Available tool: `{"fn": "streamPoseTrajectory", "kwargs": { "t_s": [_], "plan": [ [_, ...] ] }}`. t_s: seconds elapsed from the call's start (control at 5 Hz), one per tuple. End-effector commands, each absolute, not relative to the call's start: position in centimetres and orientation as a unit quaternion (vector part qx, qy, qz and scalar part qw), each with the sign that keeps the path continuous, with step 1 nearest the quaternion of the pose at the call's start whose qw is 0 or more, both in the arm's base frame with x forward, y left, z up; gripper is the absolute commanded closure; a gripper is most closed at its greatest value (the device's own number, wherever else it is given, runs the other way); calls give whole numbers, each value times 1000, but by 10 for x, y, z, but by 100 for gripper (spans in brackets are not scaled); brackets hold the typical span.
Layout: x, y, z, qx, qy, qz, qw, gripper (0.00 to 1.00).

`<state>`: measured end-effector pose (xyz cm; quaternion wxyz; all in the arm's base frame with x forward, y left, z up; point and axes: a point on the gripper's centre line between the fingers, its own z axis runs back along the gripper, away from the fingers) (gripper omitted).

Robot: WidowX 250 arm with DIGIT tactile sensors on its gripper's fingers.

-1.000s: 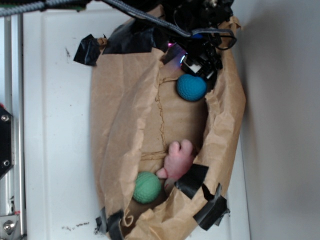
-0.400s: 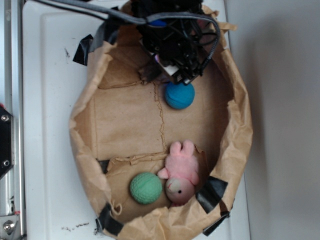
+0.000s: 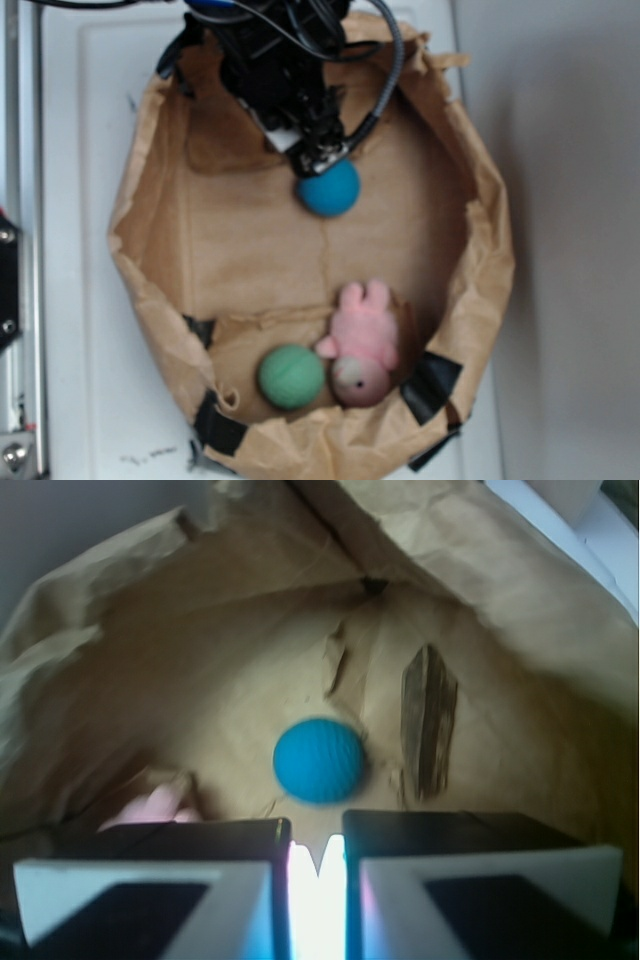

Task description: Grab the wood chip.

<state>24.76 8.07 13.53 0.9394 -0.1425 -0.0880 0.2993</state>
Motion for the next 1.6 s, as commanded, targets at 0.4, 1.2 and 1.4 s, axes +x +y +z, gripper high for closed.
{"fn": "streamPoseTrajectory", "kwargs": {
  "t_s": [0.4, 1.2, 1.4],
  "plan": [
    [246, 107, 106, -68, -83, 405, 908, 0],
    [281, 125, 75, -24, -79, 448, 890, 0],
    [273, 110, 94, -62, -74, 441, 893, 0]
  ]
}}
